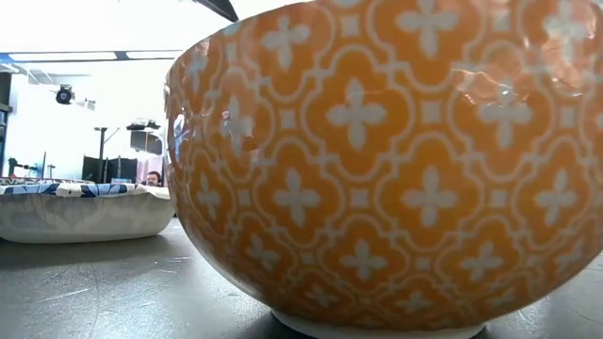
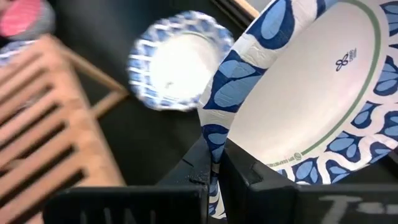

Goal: Place and stack bowls onto a shelf
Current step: Stack the top right big white and blue bowl on top of the big white and blue bowl

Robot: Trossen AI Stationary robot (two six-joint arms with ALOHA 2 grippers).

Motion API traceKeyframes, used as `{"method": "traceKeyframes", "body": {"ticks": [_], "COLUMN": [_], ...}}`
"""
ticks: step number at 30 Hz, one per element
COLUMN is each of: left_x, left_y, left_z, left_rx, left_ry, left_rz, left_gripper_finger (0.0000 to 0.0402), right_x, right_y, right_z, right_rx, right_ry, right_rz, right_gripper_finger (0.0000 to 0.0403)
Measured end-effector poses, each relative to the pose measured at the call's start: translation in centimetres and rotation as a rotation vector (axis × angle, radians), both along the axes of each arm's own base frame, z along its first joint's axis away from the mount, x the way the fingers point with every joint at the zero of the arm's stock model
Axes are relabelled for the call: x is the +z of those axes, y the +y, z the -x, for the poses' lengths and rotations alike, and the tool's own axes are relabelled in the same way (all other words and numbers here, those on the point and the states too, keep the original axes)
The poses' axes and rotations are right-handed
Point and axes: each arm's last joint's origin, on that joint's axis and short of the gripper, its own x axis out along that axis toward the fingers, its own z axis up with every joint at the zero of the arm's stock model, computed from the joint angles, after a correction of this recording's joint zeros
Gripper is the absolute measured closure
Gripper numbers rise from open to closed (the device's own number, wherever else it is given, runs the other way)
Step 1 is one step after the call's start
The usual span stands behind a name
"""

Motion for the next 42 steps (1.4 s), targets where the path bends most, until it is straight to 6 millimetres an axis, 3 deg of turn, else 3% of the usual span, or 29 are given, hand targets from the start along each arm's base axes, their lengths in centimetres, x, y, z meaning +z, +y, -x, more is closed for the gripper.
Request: {"method": "traceKeyframes", "body": {"ticks": [14, 22, 30, 38, 42], "left_x": [-1.1, -1.2, -1.0, -1.0, -1.0], "left_y": [0.2, 0.2, 0.2, 0.2, 0.2], "left_z": [-1.7, -1.8, -1.8, -1.8, -1.8], "left_rx": [0.004, 0.004, -0.001, -0.001, 0.003], "left_ry": [0.027, 0.031, 0.022, 0.019, 0.016], "left_rz": [0.007, 0.007, 0.001, 0.001, 0.005], "left_gripper_finger": [0.0228, 0.0228, 0.0228, 0.0228, 0.0228], "right_x": [1.1, 2.6, 3.6, 7.2, 7.8], "right_y": [2.9, 4.7, 7.9, 9.9, 10.7], "right_z": [-2.5, -2.1, -2.4, -2.0, -2.0], "right_rx": [0.219, 0.269, 0.367, 0.364, 0.371], "right_ry": [-0.073, -0.139, -0.198, -0.146, -0.056], "right_rz": [0.125, 0.185, 0.177, 0.285, 0.270], "right_gripper_finger": [0.0394, 0.0394, 0.0394, 0.0394, 0.0394]}}
